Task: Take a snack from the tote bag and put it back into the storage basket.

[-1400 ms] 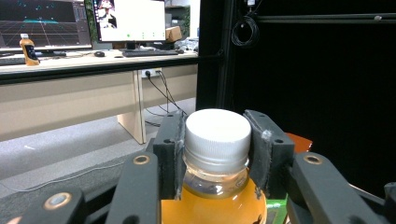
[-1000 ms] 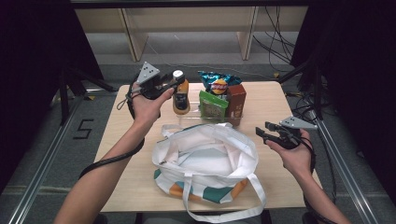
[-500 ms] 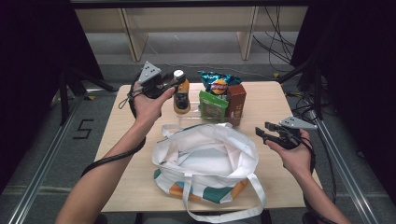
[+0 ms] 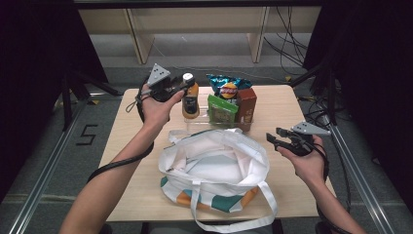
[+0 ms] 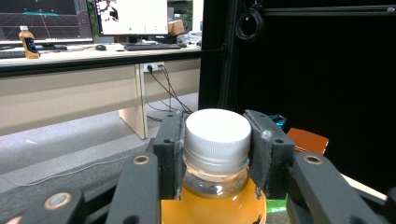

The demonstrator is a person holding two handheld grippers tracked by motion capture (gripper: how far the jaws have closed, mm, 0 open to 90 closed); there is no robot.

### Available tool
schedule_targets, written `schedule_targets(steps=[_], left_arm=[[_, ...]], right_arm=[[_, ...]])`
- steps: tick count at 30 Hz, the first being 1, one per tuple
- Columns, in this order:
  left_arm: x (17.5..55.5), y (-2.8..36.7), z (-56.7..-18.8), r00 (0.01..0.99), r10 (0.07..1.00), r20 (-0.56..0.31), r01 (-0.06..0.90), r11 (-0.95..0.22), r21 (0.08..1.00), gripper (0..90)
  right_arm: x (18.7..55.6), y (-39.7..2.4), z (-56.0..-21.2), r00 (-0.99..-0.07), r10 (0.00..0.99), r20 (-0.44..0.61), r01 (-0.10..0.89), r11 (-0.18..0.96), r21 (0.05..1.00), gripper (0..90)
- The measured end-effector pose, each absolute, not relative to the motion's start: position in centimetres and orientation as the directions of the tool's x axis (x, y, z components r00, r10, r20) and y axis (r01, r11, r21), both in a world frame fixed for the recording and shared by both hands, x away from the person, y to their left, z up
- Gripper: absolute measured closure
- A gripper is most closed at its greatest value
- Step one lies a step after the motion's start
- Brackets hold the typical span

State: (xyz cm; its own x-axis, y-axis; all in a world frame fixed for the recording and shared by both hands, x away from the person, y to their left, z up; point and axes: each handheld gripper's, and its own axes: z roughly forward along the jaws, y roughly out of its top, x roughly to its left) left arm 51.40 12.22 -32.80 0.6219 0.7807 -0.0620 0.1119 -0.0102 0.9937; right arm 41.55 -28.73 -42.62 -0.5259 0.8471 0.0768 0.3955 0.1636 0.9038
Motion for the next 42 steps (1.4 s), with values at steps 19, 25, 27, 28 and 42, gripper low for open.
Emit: schedule_targets(steps=[19, 25, 27, 28, 42], left_arm=[[52.4, 12.0, -33.4, 0.617, 0.785, -0.054, 0.126, -0.031, 0.991, 58.9], [52.7, 11.9, -33.6, 0.615, 0.787, -0.056, 0.131, -0.033, 0.991, 58.9], [52.9, 11.9, -33.7, 0.614, 0.787, -0.056, 0.135, -0.036, 0.99, 58.9], [52.9, 11.8, -33.8, 0.614, 0.787, -0.058, 0.138, -0.035, 0.99, 58.9], [53.5, 11.5, -34.4, 0.613, 0.788, -0.061, 0.154, -0.043, 0.987, 58.9]], right_arm=[[41.5, -28.7, -42.6, -0.519, 0.85, 0.093, 0.408, 0.15, 0.901, 50.2], [41.5, -28.6, -42.8, -0.518, 0.85, 0.093, 0.4, 0.144, 0.905, 50.3], [41.5, -28.6, -42.8, -0.519, 0.85, 0.094, 0.401, 0.145, 0.905, 50.2], [41.5, -28.6, -42.8, -0.519, 0.849, 0.094, 0.401, 0.144, 0.905, 50.3], [41.5, -28.6, -42.8, -0.518, 0.85, 0.095, 0.402, 0.144, 0.904, 50.2]])
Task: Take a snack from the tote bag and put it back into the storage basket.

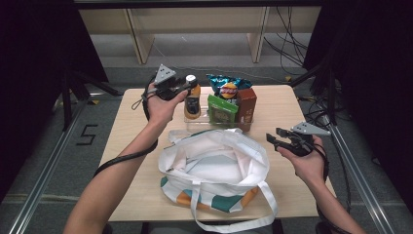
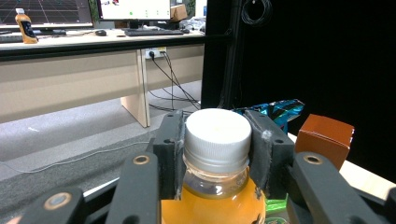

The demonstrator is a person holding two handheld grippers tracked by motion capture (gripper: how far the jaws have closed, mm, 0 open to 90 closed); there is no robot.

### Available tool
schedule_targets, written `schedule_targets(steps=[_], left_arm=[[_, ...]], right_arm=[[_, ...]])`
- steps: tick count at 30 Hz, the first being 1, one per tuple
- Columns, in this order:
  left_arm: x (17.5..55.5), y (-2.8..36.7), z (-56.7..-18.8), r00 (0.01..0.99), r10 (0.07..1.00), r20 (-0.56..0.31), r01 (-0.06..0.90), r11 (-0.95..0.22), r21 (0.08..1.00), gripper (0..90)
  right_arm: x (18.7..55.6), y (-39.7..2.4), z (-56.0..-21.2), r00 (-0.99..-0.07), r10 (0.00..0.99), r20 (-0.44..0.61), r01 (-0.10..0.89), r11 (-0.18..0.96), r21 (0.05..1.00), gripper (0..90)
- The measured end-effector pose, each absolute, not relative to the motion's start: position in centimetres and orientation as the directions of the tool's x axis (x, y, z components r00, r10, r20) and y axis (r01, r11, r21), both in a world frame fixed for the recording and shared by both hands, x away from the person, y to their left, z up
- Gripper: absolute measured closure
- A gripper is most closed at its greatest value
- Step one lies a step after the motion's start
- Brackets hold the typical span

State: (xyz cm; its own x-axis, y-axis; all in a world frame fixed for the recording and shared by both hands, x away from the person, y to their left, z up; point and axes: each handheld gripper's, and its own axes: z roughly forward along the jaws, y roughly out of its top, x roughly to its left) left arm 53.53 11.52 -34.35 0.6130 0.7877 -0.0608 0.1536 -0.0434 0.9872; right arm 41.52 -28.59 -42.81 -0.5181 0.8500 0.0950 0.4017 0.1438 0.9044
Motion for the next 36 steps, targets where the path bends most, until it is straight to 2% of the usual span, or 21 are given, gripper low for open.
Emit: schedule_targets(steps=[10, 31, 36], left_arm=[[53.9, 11.3, -34.6, 0.612, 0.788, -0.059, 0.16, -0.051, 0.986, 58.9], [54.6, 10.8, -35.4, 0.606, 0.793, -0.058, 0.18, -0.065, 0.982, 58.9], [54.6, 10.8, -35.6, 0.604, 0.795, -0.057, 0.185, -0.07, 0.98, 58.9]], right_arm=[[41.4, -28.6, -42.6, -0.506, 0.855, 0.113, 0.427, 0.135, 0.894, 50.2], [41.4, -28.7, -42.7, -0.514, 0.853, 0.092, 0.414, 0.152, 0.897, 50.2], [41.3, -28.6, -42.7, -0.511, 0.851, 0.118, 0.425, 0.131, 0.896, 50.2]])
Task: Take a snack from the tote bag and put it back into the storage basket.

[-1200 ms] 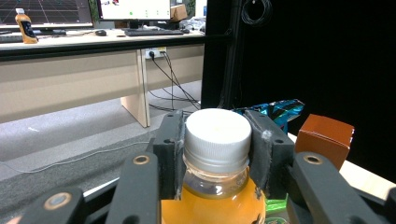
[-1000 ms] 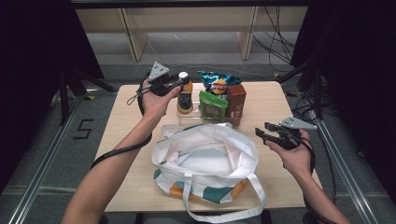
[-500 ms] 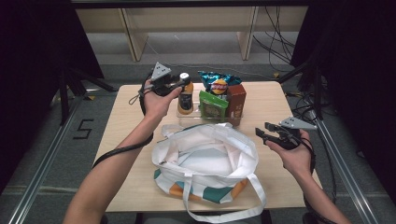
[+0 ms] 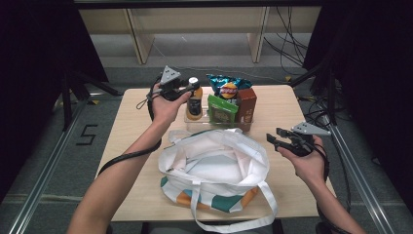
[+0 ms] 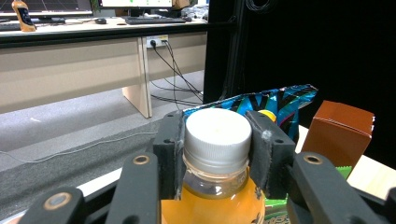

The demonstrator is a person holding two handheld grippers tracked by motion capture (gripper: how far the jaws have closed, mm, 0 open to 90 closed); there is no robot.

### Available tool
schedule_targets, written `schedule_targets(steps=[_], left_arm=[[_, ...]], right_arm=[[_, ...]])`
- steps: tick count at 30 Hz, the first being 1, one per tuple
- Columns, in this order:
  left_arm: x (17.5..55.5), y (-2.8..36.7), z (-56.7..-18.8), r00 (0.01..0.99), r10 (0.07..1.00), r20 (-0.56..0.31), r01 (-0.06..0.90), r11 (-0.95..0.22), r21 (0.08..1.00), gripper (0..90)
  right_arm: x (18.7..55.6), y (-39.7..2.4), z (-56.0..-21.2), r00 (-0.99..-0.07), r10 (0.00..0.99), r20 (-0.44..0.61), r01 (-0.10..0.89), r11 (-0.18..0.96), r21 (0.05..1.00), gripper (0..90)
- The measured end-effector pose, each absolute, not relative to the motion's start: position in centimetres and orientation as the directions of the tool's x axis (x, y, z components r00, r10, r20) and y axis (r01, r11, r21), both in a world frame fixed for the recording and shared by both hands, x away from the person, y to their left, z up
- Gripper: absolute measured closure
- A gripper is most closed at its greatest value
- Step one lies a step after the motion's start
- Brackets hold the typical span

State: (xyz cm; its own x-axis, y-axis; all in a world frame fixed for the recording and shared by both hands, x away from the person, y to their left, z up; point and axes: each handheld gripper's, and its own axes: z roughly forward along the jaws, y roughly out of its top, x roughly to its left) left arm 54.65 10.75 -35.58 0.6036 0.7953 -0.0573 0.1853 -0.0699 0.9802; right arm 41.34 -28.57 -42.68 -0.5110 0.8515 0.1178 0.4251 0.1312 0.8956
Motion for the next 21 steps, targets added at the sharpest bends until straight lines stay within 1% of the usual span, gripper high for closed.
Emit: schedule_targets(steps=[2, 3, 7, 15, 16, 19, 21], left_arm=[[54.68, 10.73, -35.65, 0.604, 0.795, -0.055, 0.187, -0.074, 0.98, 58.9], [54.73, 10.7, -35.71, 0.604, 0.795, -0.055, 0.186, -0.074, 0.98, 58.9], [54.87, 10.66, -35.92, 0.602, 0.797, -0.059, 0.191, -0.071, 0.979, 58.9], [55.17, 10.68, -36.3, 0.592, 0.803, -0.061, 0.207, -0.079, 0.975, 58.9], [55.19, 10.68, -36.32, 0.591, 0.805, -0.06, 0.209, -0.081, 0.975, 58.9], [55.27, 10.61, -36.4, 0.588, 0.807, -0.057, 0.212, -0.086, 0.974, 58.9], [55.3, 10.55, -36.45, 0.587, 0.808, -0.054, 0.217, -0.092, 0.972, 58.9]], right_arm=[[41.57, -28.76, -42.82, -0.525, 0.848, 0.075, 0.39, 0.161, 0.907, 50.2], [41.43, -28.67, -42.76, -0.515, 0.852, 0.091, 0.41, 0.152, 0.899, 50.2], [41.43, -28.64, -42.76, -0.516, 0.85, 0.103, 0.412, 0.141, 0.9, 50.2], [41.46, -28.76, -42.73, -0.519, 0.851, 0.082, 0.406, 0.161, 0.899, 50.1], [41.52, -28.74, -42.83, -0.523, 0.849, 0.079, 0.394, 0.158, 0.906, 50.2], [41.41, -28.69, -42.73, -0.518, 0.85, 0.096, 0.409, 0.147, 0.901, 50.1], [41.58, -28.81, -42.82, -0.53, 0.845, 0.068, 0.385, 0.169, 0.907, 50.2]])
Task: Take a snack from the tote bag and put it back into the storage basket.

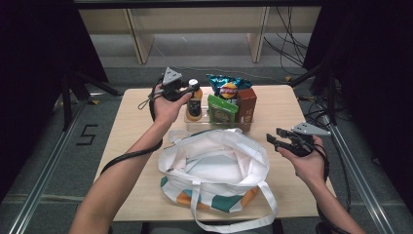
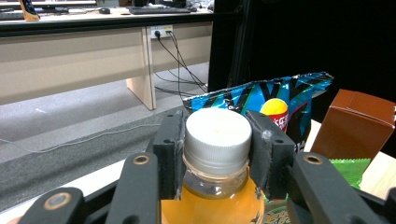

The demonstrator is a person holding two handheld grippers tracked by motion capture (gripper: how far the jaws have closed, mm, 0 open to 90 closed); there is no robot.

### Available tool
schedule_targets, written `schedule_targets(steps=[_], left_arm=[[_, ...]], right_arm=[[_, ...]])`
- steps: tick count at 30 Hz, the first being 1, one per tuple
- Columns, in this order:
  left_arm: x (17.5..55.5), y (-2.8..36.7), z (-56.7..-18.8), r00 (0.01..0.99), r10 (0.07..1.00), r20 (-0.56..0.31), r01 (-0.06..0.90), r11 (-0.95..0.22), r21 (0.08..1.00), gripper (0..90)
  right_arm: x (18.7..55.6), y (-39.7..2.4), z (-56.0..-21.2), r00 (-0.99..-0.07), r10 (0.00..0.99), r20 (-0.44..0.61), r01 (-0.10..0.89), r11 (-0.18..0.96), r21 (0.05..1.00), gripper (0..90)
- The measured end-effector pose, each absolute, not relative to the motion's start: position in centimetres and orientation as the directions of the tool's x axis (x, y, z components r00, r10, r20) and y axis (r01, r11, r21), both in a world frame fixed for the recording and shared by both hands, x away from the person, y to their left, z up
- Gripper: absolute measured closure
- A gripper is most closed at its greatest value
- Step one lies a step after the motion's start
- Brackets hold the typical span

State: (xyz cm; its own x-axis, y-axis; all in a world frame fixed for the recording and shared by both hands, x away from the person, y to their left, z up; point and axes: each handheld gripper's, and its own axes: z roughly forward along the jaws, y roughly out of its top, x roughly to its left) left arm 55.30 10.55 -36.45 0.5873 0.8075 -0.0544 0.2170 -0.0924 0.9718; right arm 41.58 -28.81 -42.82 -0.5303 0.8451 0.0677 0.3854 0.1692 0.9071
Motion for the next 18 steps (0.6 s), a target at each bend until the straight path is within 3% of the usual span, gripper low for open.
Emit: schedule_targets(steps=[18], left_arm=[[55.88, 10.35, -37.29, 0.594, 0.804, -0.038, 0.22, -0.117, 0.968, 58.8]], right_arm=[[41.51, -28.84, -42.8, -0.524, 0.849, 0.062, 0.388, 0.173, 0.905, 50.2]])
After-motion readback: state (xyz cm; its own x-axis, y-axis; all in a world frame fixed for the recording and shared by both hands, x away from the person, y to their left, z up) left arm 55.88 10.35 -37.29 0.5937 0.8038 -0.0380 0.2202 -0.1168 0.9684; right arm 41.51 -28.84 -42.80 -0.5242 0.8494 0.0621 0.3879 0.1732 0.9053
